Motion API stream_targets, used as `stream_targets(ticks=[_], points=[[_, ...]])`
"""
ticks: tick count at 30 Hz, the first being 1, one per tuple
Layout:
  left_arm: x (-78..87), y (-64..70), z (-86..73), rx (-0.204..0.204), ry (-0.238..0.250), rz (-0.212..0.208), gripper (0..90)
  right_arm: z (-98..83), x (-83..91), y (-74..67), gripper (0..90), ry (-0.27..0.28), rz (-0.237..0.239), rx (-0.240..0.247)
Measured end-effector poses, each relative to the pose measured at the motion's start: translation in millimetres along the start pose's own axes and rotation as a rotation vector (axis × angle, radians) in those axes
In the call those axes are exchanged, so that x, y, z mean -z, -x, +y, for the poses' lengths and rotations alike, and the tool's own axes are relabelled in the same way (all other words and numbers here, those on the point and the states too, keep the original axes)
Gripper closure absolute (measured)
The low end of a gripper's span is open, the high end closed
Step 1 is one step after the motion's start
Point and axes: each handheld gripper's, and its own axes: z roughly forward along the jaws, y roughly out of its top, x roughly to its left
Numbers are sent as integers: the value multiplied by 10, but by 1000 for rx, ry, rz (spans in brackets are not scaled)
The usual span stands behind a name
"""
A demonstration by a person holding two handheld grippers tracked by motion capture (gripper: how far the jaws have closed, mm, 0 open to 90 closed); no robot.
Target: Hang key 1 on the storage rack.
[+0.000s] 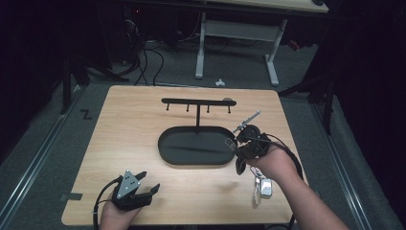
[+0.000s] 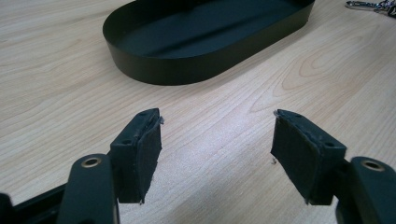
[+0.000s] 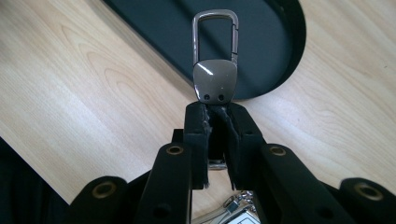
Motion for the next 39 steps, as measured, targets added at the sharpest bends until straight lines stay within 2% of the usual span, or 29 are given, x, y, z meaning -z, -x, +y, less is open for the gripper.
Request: stream_targets(ticks=[5, 6, 8, 11, 22, 25, 32, 39], points=[[-1, 1, -8, -1, -8, -5, 334, 71, 53, 14, 802, 22, -7, 4], [0, 3, -8, -1, -6, -5, 334, 87, 64, 7, 801, 23, -7, -11], [4, 1, -9, -2, -6, -4, 334, 125, 74, 25, 802, 35, -9, 4], [5, -4, -11, 0, -5, -3, 334, 188, 81, 36, 802, 44, -15, 0], [4, -6, -15, -4, -11, -10, 333, 454, 47, 34, 802, 63, -25, -12], [3, -6, -16, -4, -10, -10, 333, 545, 41, 31, 801, 69, -30, 0], [4, -7, -18, -6, -13, -13, 333, 661, 36, 44, 802, 83, -27, -20], [5, -6, -22, -8, -17, -17, 333, 790, 29, 64, 802, 100, -32, -16]])
